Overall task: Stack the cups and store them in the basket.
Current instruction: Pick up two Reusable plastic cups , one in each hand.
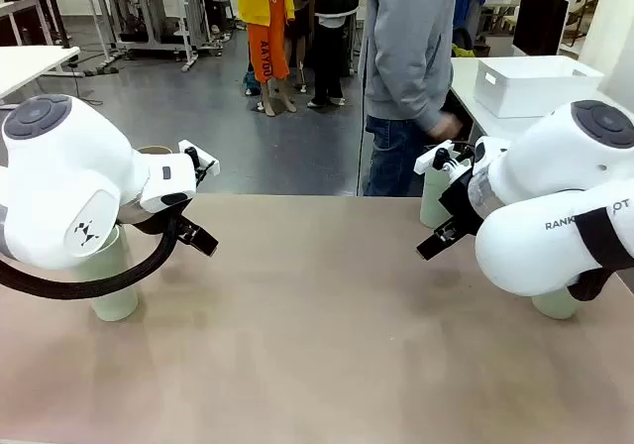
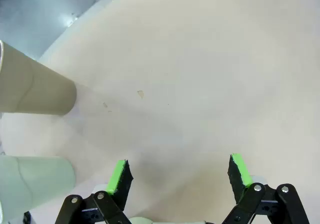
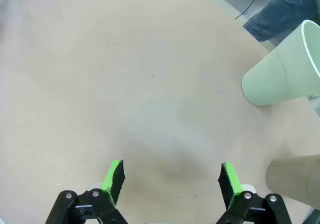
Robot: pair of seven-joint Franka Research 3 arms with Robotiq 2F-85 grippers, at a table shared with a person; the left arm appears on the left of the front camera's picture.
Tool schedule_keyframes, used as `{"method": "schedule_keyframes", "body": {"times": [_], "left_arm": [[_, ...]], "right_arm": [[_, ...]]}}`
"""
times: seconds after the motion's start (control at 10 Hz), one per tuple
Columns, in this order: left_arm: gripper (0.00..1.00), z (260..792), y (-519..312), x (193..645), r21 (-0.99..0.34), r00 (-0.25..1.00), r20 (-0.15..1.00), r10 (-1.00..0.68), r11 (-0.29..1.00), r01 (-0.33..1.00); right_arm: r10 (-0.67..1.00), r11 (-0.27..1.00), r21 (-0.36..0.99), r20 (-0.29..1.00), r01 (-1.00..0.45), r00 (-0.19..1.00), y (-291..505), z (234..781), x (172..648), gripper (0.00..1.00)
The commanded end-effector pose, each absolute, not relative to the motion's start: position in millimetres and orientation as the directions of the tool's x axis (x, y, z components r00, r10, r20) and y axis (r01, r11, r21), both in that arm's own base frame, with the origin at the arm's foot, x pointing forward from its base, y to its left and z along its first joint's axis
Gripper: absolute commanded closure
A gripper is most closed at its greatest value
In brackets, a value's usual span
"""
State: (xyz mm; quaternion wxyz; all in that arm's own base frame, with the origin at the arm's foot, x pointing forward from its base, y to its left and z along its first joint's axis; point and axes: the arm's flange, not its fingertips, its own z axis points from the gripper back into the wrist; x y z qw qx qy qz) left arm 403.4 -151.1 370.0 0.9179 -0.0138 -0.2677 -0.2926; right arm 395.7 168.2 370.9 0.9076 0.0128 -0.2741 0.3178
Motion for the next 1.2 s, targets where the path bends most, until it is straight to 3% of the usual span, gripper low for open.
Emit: {"method": "schedule_keyframes", "body": {"times": [0.0, 0.9, 1.1], "left_arm": [[0.0, 370, -151, 403, 0.131, 0.685, 0.5, -0.53, 0.828, 0.545], [0.0, 370, -151, 403, 0.131, 0.685, 0.5, -0.53, 0.828, 0.545], [0.0, 422, -147, 410, 0.111, 0.661, 0.53, -0.531, 0.816, 0.567]], "right_arm": [[0.57, 0.798, -0.151, 0.506, -0.584, 0.648, 168, 371, 396, 0.0], [0.57, 0.797, -0.151, 0.505, -0.584, 0.648, 168, 371, 396, 0.0], [0.553, 0.803, -0.14, 0.536, -0.579, 0.638, 153, 429, 401, 0.0]]}}
